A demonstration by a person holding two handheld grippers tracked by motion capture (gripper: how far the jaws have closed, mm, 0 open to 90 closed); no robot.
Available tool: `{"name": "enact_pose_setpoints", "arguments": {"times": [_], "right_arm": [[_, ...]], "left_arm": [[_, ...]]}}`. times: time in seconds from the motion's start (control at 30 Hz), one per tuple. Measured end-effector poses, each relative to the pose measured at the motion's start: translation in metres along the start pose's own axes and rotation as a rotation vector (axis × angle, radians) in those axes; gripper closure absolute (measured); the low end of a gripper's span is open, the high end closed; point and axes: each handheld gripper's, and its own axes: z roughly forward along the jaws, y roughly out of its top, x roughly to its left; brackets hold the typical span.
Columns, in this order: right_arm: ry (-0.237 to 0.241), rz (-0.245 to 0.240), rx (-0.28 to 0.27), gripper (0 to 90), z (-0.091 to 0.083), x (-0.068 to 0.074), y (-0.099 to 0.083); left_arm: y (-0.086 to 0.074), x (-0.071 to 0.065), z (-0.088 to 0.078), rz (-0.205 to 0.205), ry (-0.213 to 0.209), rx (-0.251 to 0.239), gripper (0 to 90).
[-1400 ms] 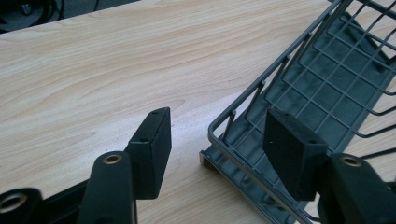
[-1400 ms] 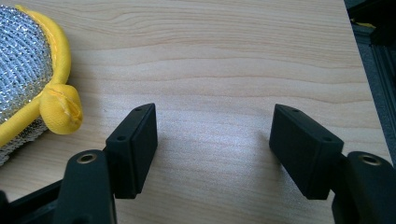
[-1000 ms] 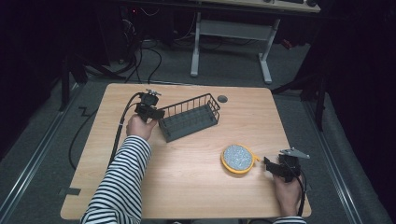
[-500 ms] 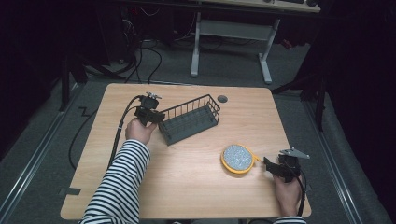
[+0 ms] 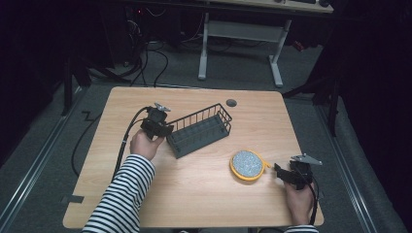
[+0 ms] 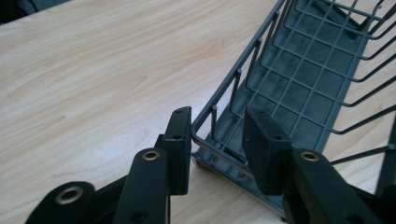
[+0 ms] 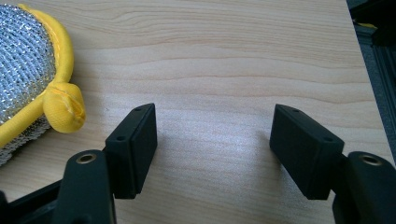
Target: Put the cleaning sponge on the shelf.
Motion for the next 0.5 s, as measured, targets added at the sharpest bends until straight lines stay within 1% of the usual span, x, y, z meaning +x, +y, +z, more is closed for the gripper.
{"name": "enact_pose_setpoints", "arguments": {"times": [0.2,0.3,0.4,0.5], "right_arm": [[0.001,0.0,-0.002,32.1,0.0,0.0,0.0],[0.001,0.0,-0.002,32.1,0.0,0.0,0.0],[0.001,0.002,-0.001,32.1,0.0,0.0,0.0],[0.001,-0.001,-0.002,32.1,0.0,0.0,0.0]], "left_arm": [[-0.009,-0.005,-0.007,-0.001,-0.013,-0.013,63.6],[-0.012,-0.007,-0.009,-0.008,-0.02,-0.02,63.5],[-0.019,-0.01,-0.014,-0.015,-0.026,-0.036,63.4],[-0.022,-0.011,-0.016,-0.012,-0.03,-0.04,63.4]]}}
